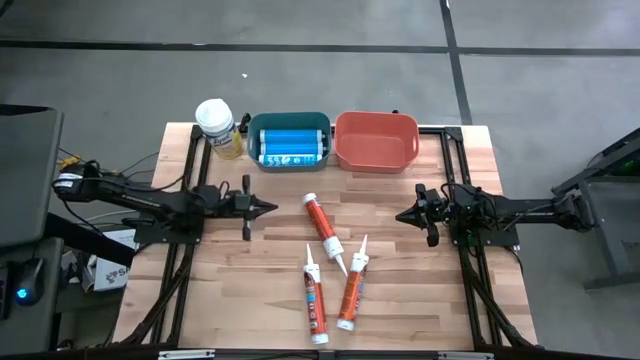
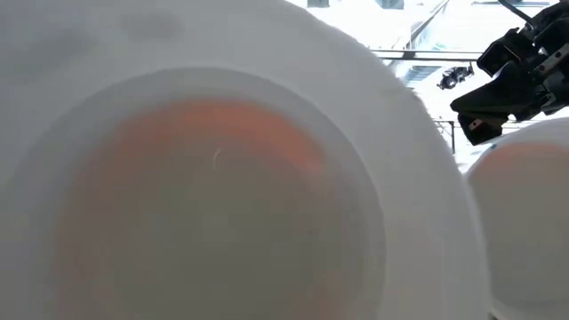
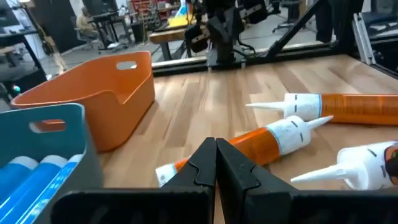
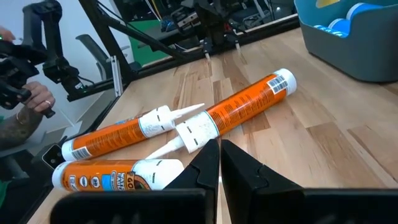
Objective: Pick & place silicon tubes, Sealant and Lysol wipes
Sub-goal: Put the right orange sealant into the orange bin
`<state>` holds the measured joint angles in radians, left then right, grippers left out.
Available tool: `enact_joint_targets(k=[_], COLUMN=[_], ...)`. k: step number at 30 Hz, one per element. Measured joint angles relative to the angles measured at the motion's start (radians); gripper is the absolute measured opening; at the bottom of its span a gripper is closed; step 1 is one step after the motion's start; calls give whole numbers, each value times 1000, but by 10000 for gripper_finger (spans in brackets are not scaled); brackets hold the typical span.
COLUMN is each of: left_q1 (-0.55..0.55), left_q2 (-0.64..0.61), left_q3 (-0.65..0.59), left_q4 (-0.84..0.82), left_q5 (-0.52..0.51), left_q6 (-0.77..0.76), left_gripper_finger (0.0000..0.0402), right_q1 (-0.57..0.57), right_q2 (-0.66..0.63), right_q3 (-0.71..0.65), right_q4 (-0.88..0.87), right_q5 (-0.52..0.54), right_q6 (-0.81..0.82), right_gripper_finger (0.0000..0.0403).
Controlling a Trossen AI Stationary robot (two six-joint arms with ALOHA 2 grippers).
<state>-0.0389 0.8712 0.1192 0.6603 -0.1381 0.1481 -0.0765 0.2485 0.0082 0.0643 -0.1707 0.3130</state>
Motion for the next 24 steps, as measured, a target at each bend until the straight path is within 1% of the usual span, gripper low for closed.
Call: enact_joint_targets(k=[7,13,16,19,21,24], left_q1=[0,0,0,0,1,0], left_q2=[-145,-245,-278,-298,-314,-358], left_q3=[-76,-100,-101,-105,-105,-106], left_q4=[-3,-20,-40,-44,-70,-150], left_q5=[8,62,110,122,122,117], left_q6=[4,6,29,40,48,54], left_gripper_finger=[0,0,0,0,0,0], right_q1=[0,0,0,0,0,0], right_q2=[0,0,0,0,0,0], right_q3=[0,0,0,0,0,0], right_q4=[0,0,0,0,-1,-1], right_q5=[0,0,0,0,0,0], right_q6=[0,0,0,0,0,0], right_gripper_finger=[12,12,12,12,12,12])
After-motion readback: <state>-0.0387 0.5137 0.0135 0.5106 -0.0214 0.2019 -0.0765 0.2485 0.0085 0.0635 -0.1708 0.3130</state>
